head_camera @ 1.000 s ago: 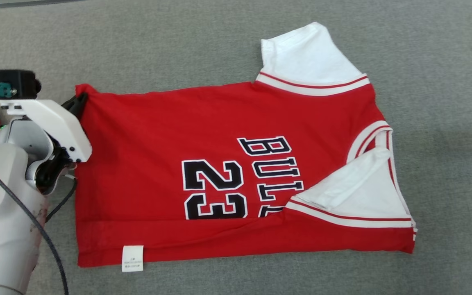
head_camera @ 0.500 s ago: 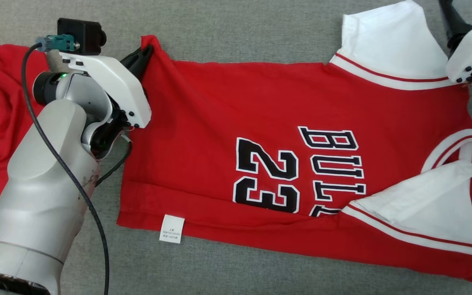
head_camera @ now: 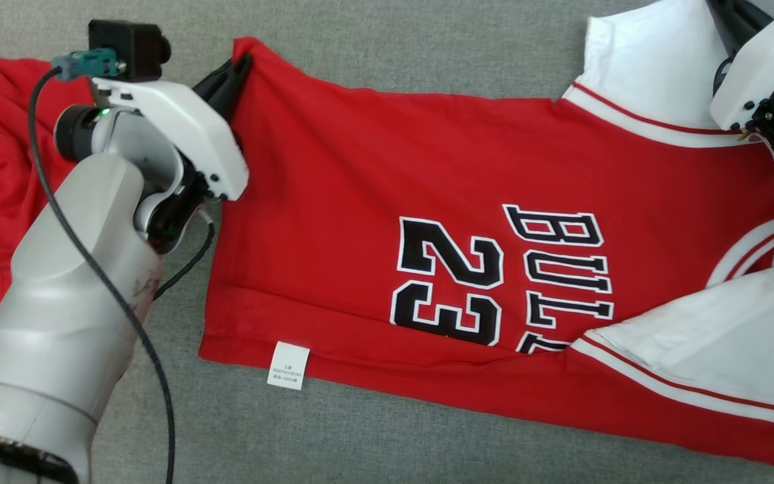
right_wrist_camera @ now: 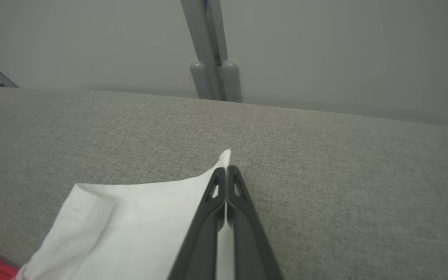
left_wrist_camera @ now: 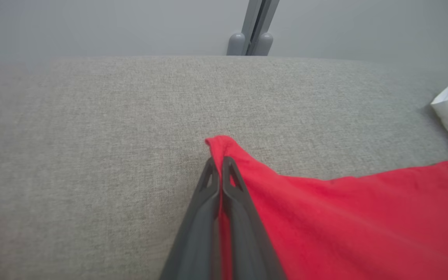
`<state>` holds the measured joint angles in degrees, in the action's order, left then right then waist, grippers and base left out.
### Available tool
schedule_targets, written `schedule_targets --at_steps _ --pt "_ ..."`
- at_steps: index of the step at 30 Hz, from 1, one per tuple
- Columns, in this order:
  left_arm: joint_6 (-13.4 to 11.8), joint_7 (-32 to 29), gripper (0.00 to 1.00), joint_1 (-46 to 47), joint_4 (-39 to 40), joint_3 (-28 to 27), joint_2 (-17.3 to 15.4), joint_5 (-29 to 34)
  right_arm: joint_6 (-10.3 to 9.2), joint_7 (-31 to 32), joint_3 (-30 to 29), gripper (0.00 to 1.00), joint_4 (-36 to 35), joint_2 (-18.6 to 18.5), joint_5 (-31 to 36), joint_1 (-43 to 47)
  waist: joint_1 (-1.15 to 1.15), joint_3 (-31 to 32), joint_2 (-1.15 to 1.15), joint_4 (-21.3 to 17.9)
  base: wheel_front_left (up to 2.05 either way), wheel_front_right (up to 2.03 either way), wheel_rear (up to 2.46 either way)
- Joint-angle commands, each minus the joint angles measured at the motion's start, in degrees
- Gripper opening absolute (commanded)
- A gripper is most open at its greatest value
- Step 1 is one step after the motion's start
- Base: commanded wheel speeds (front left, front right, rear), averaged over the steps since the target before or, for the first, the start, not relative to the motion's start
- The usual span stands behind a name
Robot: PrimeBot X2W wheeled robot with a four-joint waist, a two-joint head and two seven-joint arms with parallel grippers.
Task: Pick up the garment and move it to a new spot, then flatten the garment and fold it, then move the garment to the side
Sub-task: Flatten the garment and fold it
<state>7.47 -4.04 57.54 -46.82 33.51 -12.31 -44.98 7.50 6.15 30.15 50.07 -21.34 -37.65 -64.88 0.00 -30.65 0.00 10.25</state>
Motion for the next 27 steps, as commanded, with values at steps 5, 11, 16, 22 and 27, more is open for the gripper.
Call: schedule_targets --at_steps 5,11,16,22,27 --pt "-0.06 2.26 0.0 -3.41 1.15 0.86 -3.37 -1.09 -0.01 -4.27 1.72 0.0 -5.74 -2.67 -7.64 4.05 0.0 2.95 0.0 -1.74 0.0 0.0 0.0" --pt "-0.05 3.63 0.0 -9.93 6.46 0.72 -5.98 -4.19 0.0 -7.2 3.66 0.0 -16.87 -7.67 -15.75 11.84 0.0 6.39 0.0 -3.08 0.0 0.0 0.0" --pt "-0.14 3.39 0.0 -15.38 11.61 -1.36 -8.23 -7.73 0.0 -8.16 2.72 0.0 -27.18 -12.39 -21.86 21.8 0.0 7.96 0.0 -4.03 0.0 0.0 0.0" --pt "-1.58 2.33 0.0 -21.75 17.43 -3.33 -11.56 -10.78 0.01 -10.07 0.48 0.0 -36.75 -15.07 -25.64 34.03 0.0 9.52 0.0 -5.87 0.0 0.0 0.0" --pt "-3.74 3.02 0.0 -27.34 22.99 -6.26 -15.38 -13.15 0.0 -11.44 -2.27 0.0 -42.64 -14.3 -27.49 42.29 0.0 10.38 0.0 -8.16 0.0 0.0 0.0"
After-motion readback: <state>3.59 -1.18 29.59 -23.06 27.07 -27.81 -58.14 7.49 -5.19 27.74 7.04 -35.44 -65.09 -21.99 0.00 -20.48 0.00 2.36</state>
